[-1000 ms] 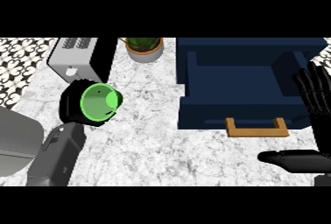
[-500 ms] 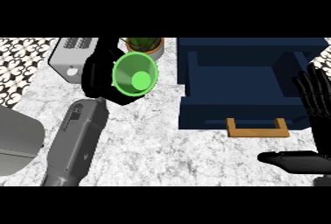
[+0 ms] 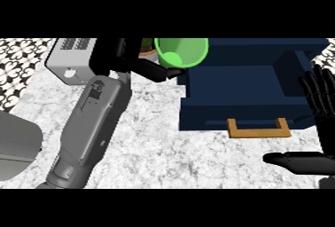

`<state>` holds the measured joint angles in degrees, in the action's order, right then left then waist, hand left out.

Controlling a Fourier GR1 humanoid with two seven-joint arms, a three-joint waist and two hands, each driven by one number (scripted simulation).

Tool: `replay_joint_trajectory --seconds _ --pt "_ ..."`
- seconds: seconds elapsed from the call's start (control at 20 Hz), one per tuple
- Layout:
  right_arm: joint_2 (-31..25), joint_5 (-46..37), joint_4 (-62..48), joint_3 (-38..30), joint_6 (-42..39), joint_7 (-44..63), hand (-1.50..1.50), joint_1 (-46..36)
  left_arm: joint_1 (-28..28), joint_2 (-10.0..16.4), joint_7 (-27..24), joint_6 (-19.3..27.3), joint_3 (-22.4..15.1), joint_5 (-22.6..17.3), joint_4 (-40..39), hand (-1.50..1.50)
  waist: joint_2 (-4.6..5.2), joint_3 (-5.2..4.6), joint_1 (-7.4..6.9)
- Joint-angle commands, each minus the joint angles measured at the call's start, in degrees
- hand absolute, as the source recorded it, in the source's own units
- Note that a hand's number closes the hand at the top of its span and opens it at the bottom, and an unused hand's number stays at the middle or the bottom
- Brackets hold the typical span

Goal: Pick up the cup, place it into the drawer and close the drawer

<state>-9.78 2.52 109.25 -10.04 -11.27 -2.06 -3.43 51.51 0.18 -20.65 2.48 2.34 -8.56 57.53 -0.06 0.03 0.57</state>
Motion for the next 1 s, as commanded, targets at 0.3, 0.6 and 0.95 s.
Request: replay_joint_trajectory --seconds 0.3,0.6,0.95 --pt "0.01 -0.08 0.87 0.85 -0.62 0.58 -1.5 -0.97 16.36 -0.18 3.62 11.39 -5.71 -7.14 -15.85 1.5 0.45 -0.01 1.51" --pt "-1.52 1.69 -1.64 -1.08 -1.64 0.87 -1.5 -3.47 18.82 -0.18 0.23 12.8 -10.11 -12.17 -24.79 1.5 0.64 0.0 1.79" --pt "-0.44 1.84 -0.32 -0.39 -1.84 0.66 -1.5 -1.47 19.3 -0.18 -2.02 15.25 -19.81 -19.67 -29.24 1.5 0.75 0.01 2.95"
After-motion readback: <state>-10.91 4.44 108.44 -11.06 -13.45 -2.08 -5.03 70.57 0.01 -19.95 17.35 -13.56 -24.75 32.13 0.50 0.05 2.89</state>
